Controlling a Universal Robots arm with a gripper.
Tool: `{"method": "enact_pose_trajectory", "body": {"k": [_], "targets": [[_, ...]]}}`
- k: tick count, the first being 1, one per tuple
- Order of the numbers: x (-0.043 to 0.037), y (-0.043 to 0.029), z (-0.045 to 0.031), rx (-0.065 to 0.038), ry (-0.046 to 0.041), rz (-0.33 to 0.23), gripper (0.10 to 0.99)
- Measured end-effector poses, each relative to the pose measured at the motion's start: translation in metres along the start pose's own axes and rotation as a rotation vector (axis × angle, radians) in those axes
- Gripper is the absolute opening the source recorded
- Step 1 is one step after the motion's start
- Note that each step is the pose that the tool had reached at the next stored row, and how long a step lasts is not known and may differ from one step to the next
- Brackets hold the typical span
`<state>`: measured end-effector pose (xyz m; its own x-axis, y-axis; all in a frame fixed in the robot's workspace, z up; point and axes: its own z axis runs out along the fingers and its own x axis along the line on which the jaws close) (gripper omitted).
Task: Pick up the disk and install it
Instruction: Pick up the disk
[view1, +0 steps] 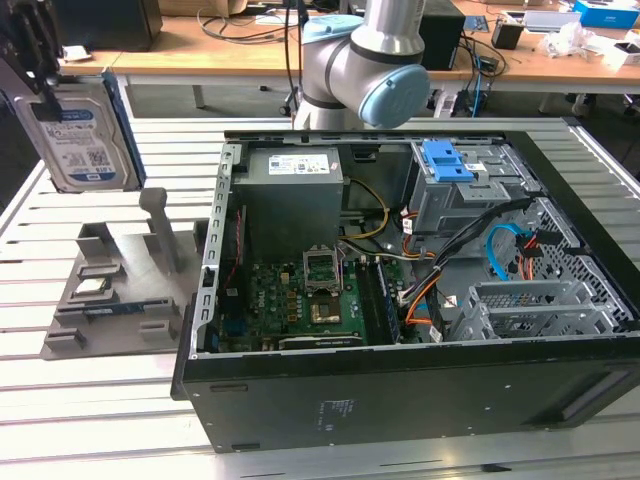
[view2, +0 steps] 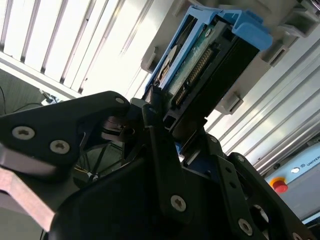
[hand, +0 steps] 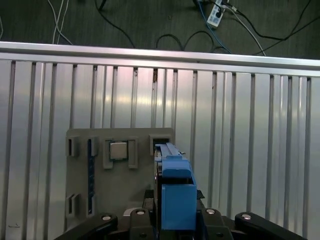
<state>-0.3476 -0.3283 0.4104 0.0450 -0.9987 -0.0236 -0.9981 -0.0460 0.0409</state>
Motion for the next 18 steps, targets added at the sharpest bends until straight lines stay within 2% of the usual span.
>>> {"method": "enact_pose_trajectory", "body": {"k": [3,6,18], "targets": [[-0.0025,0.0001,-0.0067,0.0,0.0,0.0,0.369],[-0.0038,0.0004,-0.0176,0.0,0.0,0.0,0.369],[-0.0048,0.0017,-0.0486,0.0,0.0001,0.0,0.369]]}}
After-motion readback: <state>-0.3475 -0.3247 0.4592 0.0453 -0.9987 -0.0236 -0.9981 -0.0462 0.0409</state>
